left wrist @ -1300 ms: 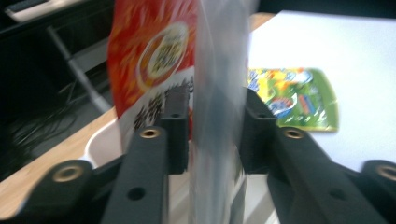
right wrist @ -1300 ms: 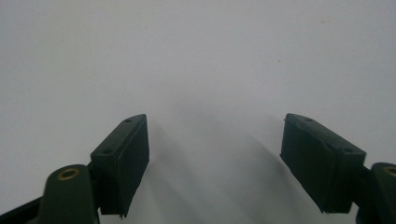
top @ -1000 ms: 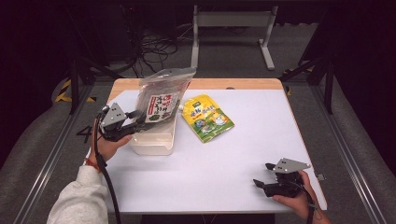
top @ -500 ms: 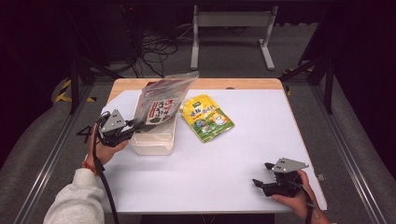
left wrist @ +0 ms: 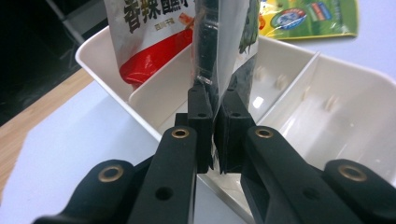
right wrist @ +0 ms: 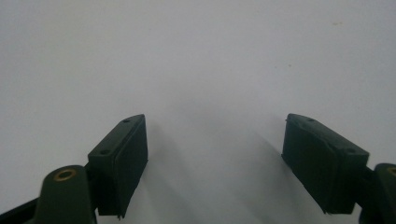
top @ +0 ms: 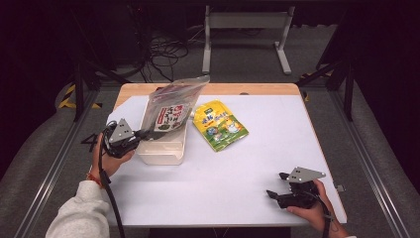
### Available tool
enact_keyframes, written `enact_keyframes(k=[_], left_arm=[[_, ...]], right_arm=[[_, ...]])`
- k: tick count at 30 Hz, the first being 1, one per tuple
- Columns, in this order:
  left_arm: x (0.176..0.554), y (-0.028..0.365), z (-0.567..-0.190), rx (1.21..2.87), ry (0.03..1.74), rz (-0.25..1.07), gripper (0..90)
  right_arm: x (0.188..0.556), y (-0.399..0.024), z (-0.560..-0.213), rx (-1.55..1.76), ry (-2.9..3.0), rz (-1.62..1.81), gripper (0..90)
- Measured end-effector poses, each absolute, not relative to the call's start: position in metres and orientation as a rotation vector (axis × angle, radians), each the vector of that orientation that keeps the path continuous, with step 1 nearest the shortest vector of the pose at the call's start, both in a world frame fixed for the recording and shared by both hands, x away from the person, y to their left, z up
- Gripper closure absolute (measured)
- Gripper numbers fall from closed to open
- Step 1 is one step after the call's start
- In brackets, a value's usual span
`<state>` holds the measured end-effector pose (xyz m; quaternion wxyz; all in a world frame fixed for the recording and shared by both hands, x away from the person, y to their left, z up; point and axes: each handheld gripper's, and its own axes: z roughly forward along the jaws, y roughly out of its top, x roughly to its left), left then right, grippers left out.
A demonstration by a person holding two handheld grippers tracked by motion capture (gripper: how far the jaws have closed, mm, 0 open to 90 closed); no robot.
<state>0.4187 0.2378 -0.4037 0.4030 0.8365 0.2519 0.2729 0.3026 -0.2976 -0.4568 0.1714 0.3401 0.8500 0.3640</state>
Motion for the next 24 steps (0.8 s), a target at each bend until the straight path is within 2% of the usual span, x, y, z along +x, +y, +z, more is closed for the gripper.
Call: enact_keyframes(k=[15,20,24], left_arm=[[0.422,0.232,-0.406,2.153,0.643,0.740,86.5],[0.422,0.236,-0.408,2.151,0.643,0.713,86.6],[0.421,0.244,-0.411,2.071,0.677,0.627,84.5]], right_arm=[[0.310,-0.291,-0.457,0.961,2.437,1.057,22.1],[0.310,-0.292,-0.456,0.960,2.425,1.064,22.1],[0.309,-0.295,-0.452,0.966,2.392,1.077,22.6]])
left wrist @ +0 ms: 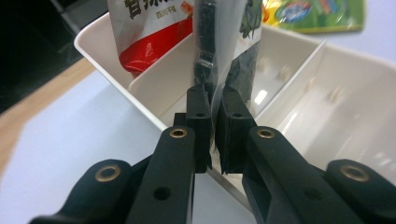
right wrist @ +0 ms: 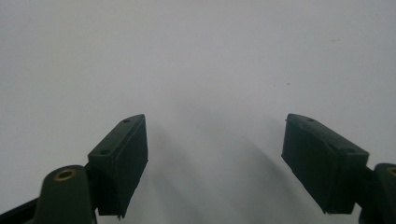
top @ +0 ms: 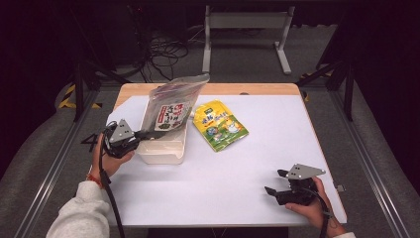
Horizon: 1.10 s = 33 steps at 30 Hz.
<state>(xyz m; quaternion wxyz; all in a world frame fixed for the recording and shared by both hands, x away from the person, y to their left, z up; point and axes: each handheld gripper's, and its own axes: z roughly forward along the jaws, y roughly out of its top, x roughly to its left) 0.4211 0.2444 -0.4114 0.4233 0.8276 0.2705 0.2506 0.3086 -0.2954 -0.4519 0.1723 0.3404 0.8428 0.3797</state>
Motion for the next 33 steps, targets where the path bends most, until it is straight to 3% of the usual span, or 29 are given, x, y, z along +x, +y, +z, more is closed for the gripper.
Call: enact_keyframes(k=[11,14,22,26,33], left_arm=[[0.408,0.243,-0.406,1.990,0.687,0.602,63.8],[0.405,0.243,-0.404,1.983,0.684,0.606,63.3],[0.402,0.240,-0.403,1.957,0.689,0.618,50.8],[0.400,0.241,-0.402,1.947,0.705,0.638,46.8],[0.397,0.242,-0.402,1.910,0.778,0.662,30.5]], right_arm=[[0.309,-0.306,-0.445,0.999,2.315,1.122,36.8],[0.309,-0.307,-0.444,0.998,2.307,1.132,41.8],[0.314,-0.310,-0.444,1.012,2.302,1.157,54.6],[0.317,-0.312,-0.445,1.028,2.302,1.145,56.7],[0.321,-0.310,-0.440,0.988,2.289,1.182,55.4]])
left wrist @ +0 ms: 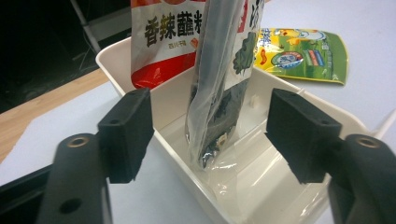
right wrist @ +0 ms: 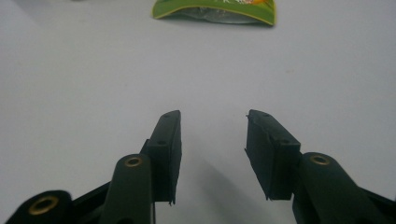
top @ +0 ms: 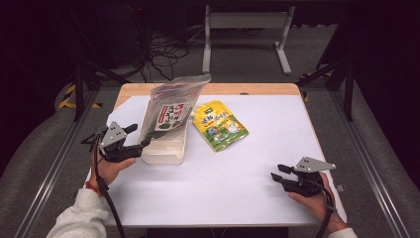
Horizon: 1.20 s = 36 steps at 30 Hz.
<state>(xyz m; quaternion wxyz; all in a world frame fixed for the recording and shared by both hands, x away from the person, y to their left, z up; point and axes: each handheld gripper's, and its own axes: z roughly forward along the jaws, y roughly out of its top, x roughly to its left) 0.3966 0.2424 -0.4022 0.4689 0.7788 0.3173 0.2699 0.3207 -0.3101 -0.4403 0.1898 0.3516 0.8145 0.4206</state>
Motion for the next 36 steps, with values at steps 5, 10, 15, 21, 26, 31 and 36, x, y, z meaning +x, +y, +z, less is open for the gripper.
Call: enact_keyframes(k=[5,10,15,21,26,31,36], left_arm=[[0.389,0.246,-0.403,1.906,0.802,0.659,23.6],[0.380,0.251,-0.405,1.908,0.815,0.632,20.2],[0.362,0.250,-0.406,1.911,0.795,0.649,17.2],[0.343,0.242,-0.413,1.964,0.747,0.675,17.0],[0.328,0.237,-0.417,1.988,0.725,0.644,15.6],[0.308,0.233,-0.428,2.024,0.699,0.576,15.0],[0.297,0.226,-0.434,2.064,0.681,0.557,14.6]], right_arm=[[0.331,-0.307,-0.432,0.989,2.242,1.209,56.1],[0.350,-0.299,-0.423,1.003,2.206,1.276,55.9],[0.374,-0.283,-0.421,1.014,2.213,1.268,54.4],[0.403,-0.265,-0.422,0.999,2.239,1.221,54.4],[0.428,-0.254,-0.422,1.039,2.222,1.237,53.8],[0.462,-0.241,-0.427,1.130,2.228,1.210,43.9],[0.481,-0.234,-0.432,1.211,2.251,1.171,33.6]])
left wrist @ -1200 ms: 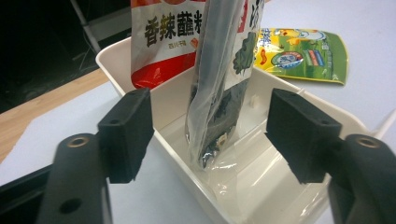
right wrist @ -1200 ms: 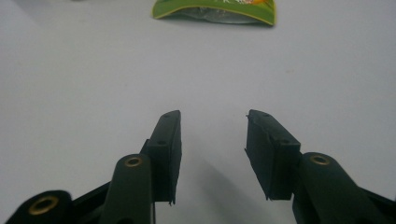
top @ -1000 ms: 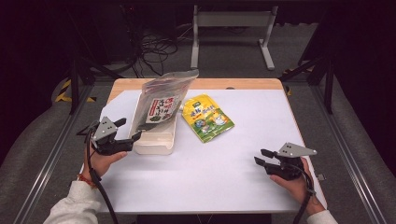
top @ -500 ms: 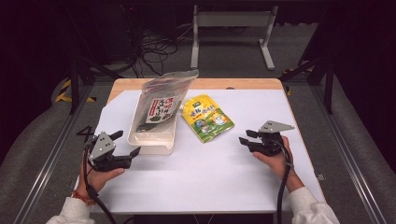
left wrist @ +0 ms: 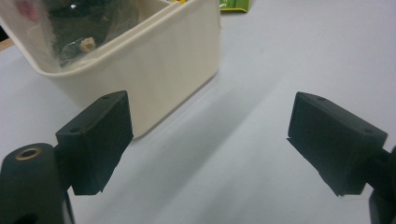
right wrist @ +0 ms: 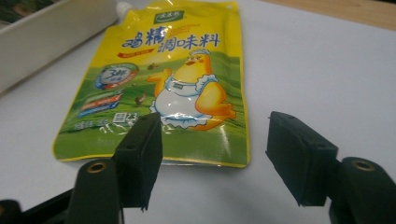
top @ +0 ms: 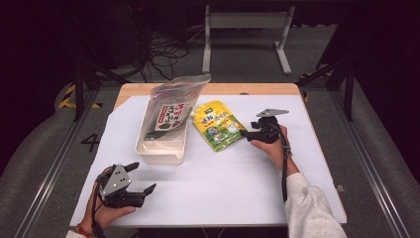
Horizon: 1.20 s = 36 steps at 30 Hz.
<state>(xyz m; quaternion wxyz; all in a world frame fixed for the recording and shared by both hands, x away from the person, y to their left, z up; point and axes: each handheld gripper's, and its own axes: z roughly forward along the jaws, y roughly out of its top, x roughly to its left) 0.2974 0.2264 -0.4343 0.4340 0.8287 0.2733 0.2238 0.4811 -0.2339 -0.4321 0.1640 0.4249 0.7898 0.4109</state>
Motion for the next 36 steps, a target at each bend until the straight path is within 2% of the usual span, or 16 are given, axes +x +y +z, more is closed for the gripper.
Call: enact_keyframes(k=[10,20,29,32,36], left_arm=[[0.287,0.221,-0.446,2.130,0.674,0.524,14.0],[0.278,0.224,-0.451,2.174,0.675,0.506,13.7],[0.281,0.220,-0.453,2.197,0.658,0.479,13.7],[0.282,0.218,-0.454,2.211,0.648,0.471,13.7],[0.283,0.214,-0.455,2.220,0.642,0.458,13.6]], right_arm=[[0.504,-0.225,-0.451,1.295,2.323,1.171,22.8],[0.514,-0.219,-0.455,1.306,2.364,1.246,22.6],[0.512,-0.216,-0.453,1.255,2.407,1.155,33.4],[0.511,-0.216,-0.451,1.252,2.419,1.149,40.6],[0.511,-0.215,-0.450,1.247,2.429,1.143,45.0]])
